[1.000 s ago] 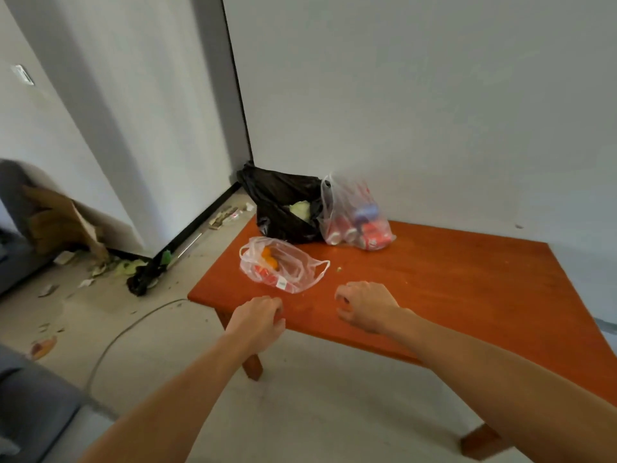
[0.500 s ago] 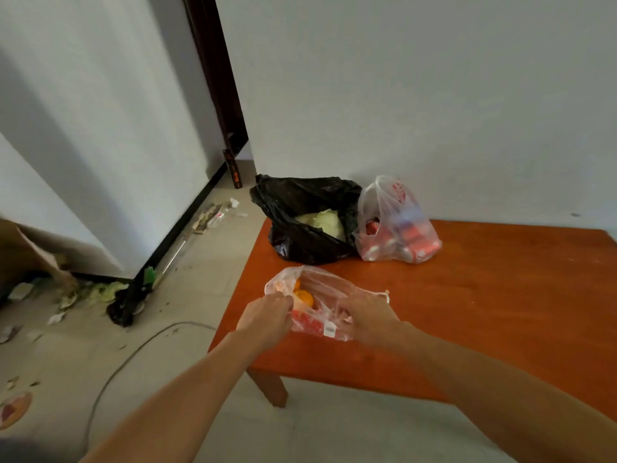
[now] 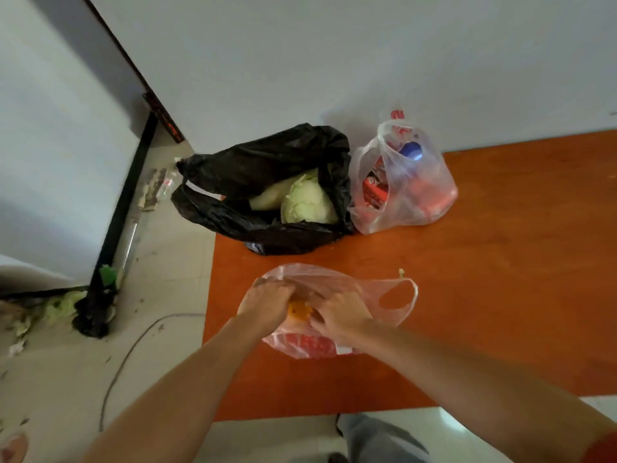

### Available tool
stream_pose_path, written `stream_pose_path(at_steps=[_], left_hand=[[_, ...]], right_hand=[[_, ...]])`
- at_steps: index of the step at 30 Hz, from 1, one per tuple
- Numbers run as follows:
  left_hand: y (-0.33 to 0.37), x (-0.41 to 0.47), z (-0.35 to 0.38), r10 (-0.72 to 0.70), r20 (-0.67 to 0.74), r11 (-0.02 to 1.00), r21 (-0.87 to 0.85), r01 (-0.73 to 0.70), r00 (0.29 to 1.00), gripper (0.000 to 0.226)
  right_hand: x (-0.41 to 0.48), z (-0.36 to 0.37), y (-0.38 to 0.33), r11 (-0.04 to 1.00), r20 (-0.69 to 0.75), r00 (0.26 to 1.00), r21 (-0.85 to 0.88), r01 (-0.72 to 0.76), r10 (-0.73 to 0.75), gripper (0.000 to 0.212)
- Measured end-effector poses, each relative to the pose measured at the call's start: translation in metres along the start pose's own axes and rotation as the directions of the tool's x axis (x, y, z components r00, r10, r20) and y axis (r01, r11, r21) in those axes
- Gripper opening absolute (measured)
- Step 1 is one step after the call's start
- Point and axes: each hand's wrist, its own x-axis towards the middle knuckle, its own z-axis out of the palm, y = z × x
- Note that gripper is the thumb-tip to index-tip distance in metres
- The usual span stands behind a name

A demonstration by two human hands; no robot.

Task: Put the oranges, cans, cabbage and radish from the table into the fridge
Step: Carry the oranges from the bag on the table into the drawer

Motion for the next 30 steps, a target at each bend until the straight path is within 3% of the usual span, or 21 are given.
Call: stream_pose_path(at_steps=[3,7,14,19,22,26,30], left_hand=[[-0.017,0.007,0.0,-0.039,0.049,0.998,0.044,0.037,0.998,0.022],[-0.035,0.016,0.009,0.006,0.131,0.997,0.069,-0.016,0.991,0.042],[-0.061,0.036,0.027,0.077,0.178,0.995,0.054,-0.088,0.981,0.066],[-0.07,0.049,0.043,0.124,0.221,0.992,-0.04,-0.118,0.967,0.084],[-0.067,0.048,0.052,0.169,0.265,0.984,-0.104,-0.146,0.949,0.084],[-0.064,0.043,0.053,0.28,0.261,0.96,-0.104,-0.261,0.924,0.083],[-0.06,0.027,0.042,0.377,0.179,0.926,-0.099,-0.365,0.909,0.079]], right_hand=[[0.013,0.01,-0.008,0.996,0.087,0.994,-0.055,0.067,-0.062,0.048],[0.026,0.02,-0.012,0.997,0.15,0.988,-0.06,0.054,-0.045,0.064],[0.033,0.037,-0.026,0.991,0.135,0.983,-0.074,-0.112,0.122,0.085],[0.026,0.042,-0.039,0.976,0.03,0.976,0.027,-0.215,0.215,0.081],[0.003,0.035,-0.05,0.956,-0.123,0.958,0.176,-0.237,0.26,0.08],[-0.024,0.032,-0.058,0.915,-0.371,0.836,0.148,-0.375,0.403,0.073],[-0.043,0.04,-0.053,0.828,-0.321,0.764,0.232,-0.51,0.56,0.072]])
